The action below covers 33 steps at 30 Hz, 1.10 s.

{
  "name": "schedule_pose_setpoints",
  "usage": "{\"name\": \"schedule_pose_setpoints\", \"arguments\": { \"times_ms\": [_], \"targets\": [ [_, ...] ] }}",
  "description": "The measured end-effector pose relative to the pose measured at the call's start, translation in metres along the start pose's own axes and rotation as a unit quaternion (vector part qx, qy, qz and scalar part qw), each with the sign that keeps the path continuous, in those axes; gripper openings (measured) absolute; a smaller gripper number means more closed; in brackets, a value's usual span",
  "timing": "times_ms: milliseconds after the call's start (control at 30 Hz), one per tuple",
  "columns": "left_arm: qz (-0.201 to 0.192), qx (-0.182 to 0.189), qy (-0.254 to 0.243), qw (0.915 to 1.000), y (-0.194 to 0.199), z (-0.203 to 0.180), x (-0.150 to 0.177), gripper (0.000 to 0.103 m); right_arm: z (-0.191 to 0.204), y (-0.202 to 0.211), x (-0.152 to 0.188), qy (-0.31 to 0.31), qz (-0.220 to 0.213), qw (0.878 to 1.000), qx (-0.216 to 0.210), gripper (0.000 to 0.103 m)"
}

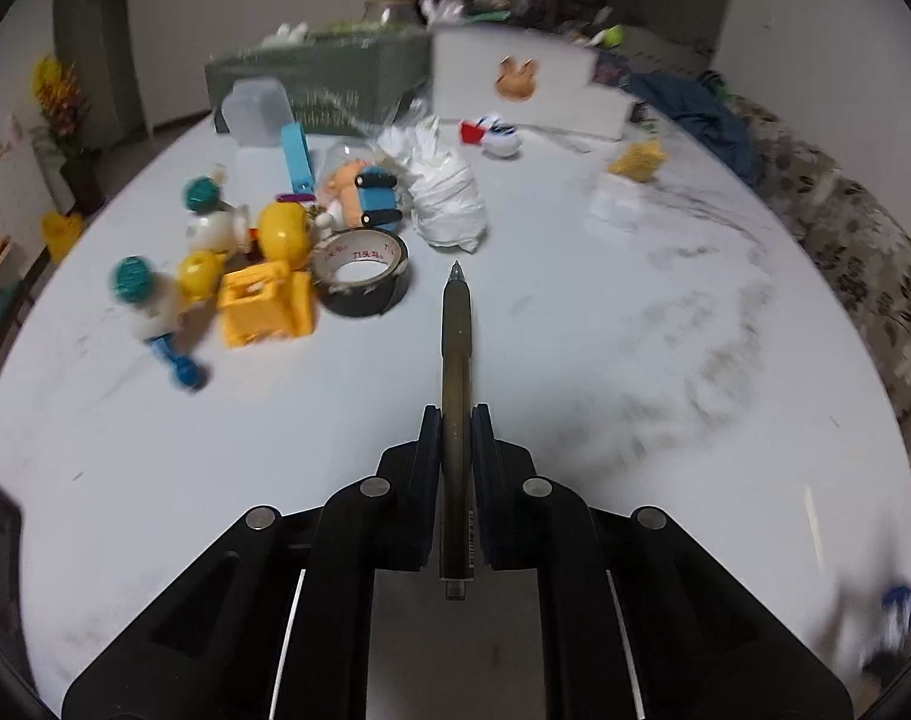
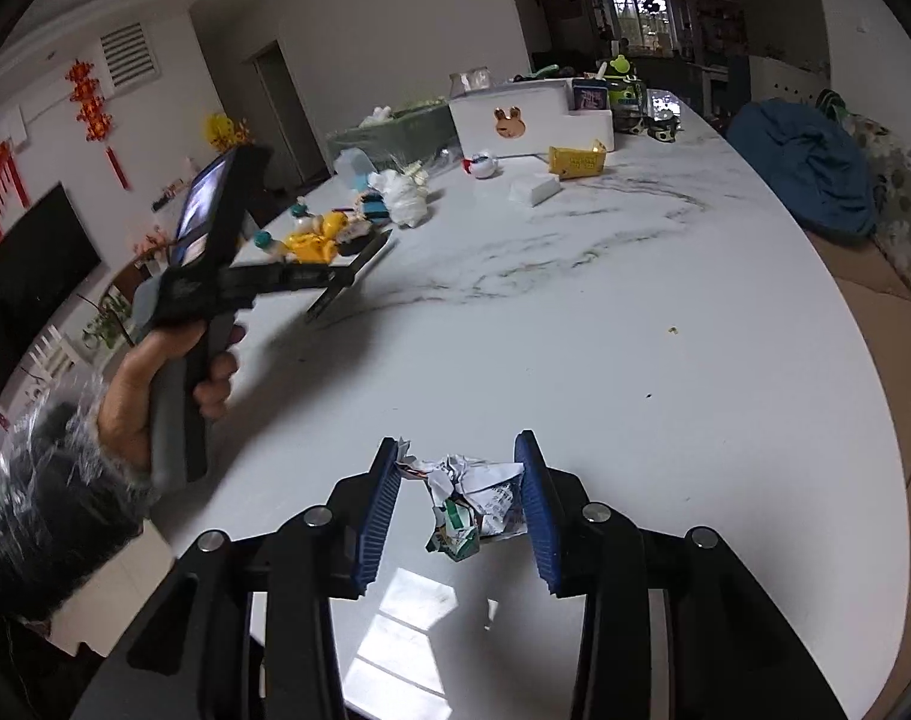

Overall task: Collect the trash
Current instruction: 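Drop the brown stick and crumpled paper into the cardboard box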

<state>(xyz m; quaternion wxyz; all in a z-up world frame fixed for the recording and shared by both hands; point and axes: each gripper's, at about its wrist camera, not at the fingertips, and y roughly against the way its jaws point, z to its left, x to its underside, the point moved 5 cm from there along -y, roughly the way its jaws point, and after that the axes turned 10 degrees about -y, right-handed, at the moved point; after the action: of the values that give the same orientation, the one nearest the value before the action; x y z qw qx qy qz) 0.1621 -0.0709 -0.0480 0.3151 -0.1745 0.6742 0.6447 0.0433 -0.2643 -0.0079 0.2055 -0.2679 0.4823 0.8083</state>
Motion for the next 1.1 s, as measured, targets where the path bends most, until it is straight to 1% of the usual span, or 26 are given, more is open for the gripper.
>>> {"name": "schedule_pose_setpoints", "arguments": {
  "times_ms": [67,133,167,233,267,300,333,400,467,500,533,600,633,667,700,733,767,800,833,867,933,967,1000,1033,1067,1100],
  "targets": [
    [-0.019,0.017,-0.01,0.9996,0.03,-0.004,0.012,0.01,0.008,0.007,0.005,-0.001,-0.005,1.0,-0.014,0.04],
    [-0.04,0.026,-0.035,0.9982,0.07,-0.012,0.033,0.01,0.021,0.017,0.016,0.003,-0.006,0.999,-0.033,0.04],
    [-0.053,0.031,-0.055,0.9966,0.096,-0.018,0.05,0.01,0.027,0.021,0.021,0.006,-0.003,0.999,-0.042,0.04],
    [-0.069,0.039,-0.081,0.9936,0.131,-0.025,0.077,0.01,0.046,0.034,0.04,0.021,0.009,0.997,-0.073,0.04],
    [-0.074,0.044,-0.093,0.9919,0.147,-0.028,0.092,0.01,0.055,0.041,0.052,0.03,0.018,0.996,-0.086,0.039],
    [-0.076,0.057,-0.111,0.9893,0.166,-0.033,0.114,0.01,0.062,0.046,0.063,0.037,0.028,0.994,-0.098,0.04],
    [-0.074,0.067,-0.122,0.9874,0.177,-0.037,0.13,0.01,0.07,0.051,0.078,0.045,0.039,0.992,-0.112,0.04],
    [-0.06,0.083,-0.148,0.9836,0.193,-0.041,0.169,0.01,0.079,0.057,0.102,0.049,0.066,0.988,-0.132,0.04],
    [-0.034,0.095,-0.166,0.9809,0.195,-0.043,0.199,0.01,0.088,0.056,0.132,0.056,0.099,0.983,-0.143,0.04],
    [-0.014,0.105,-0.174,0.979,0.189,-0.043,0.22,0.01,0.09,0.053,0.145,0.061,0.115,0.981,-0.142,0.04],
    [0.003,0.113,-0.178,0.9776,0.183,-0.044,0.23,0.011,0.091,0.044,0.162,0.064,0.14,0.978,-0.139,0.041],
    [0.044,0.123,-0.194,0.9722,0.164,-0.046,0.257,0.011,0.086,0.025,0.183,0.061,0.169,0.976,-0.126,0.041],
    [0.057,0.124,-0.204,0.9693,0.155,-0.047,0.267,0.012,0.084,0.014,0.193,0.061,0.184,0.974,-0.121,0.046],
    [0.073,0.121,-0.212,0.9669,0.144,-0.047,0.276,0.014,0.079,0.0,0.205,0.062,0.198,0.973,-0.106,0.058],
    [0.091,0.109,-0.22,0.965,0.13,-0.046,0.287,0.029,0.075,-0.011,0.212,0.067,0.202,0.973,-0.086,0.062],
    [0.1,0.102,-0.226,0.9635,0.122,-0.044,0.293,0.052,0.073,-0.019,0.218,0.067,0.212,0.972,-0.078,0.063],
    [0.105,0.092,-0.229,0.9633,0.115,-0.041,0.298,0.058,0.071,-0.022,0.221,0.061,0.22,0.971,-0.077,0.063],
    [0.11,0.082,-0.229,0.9637,0.111,-0.037,0.301,0.059,0.072,-0.02,0.22,0.057,0.219,0.971,-0.08,0.063],
    [0.112,0.085,-0.227,0.9637,0.11,-0.034,0.302,0.059,0.073,-0.016,0.217,0.057,0.216,0.971,-0.086,0.063],
    [0.11,0.087,-0.224,0.9644,0.113,-0.033,0.301,0.059,0.079,-0.005,0.205,0.062,0.204,0.972,-0.1,0.063],
    [0.086,0.1,-0.213,0.9681,0.128,-0.028,0.287,0.059,0.084,0.012,0.179,0.072,0.174,0.976,-0.111,0.064],
    [0.07,0.107,-0.207,0.9699,0.136,-0.027,0.276,0.059,0.09,0.025,0.156,0.083,0.143,0.979,-0.117,0.068],
    [0.041,0.112,-0.2,0.9725,0.15,-0.024,0.256,0.06,0.093,0.034,0.131,0.092,0.115,0.982,-0.118,0.071],
    [0.018,0.114,-0.194,0.9742,0.159,-0.022,0.239,0.067,0.094,0.039,0.113,0.098,0.096,0.984,-0.115,0.075],
    [-0.008,0.114,-0.187,0.9757,0.168,-0.019,0.22,0.07,0.094,0.04,0.083,0.104,0.067,0.987,-0.104,0.078],
    [-0.038,0.109,-0.178,0.9771,0.178,-0.016,0.199,0.077,0.091,0.036,0.054,0.11,0.043,0.989,-0.085,0.079]
  ]
}}
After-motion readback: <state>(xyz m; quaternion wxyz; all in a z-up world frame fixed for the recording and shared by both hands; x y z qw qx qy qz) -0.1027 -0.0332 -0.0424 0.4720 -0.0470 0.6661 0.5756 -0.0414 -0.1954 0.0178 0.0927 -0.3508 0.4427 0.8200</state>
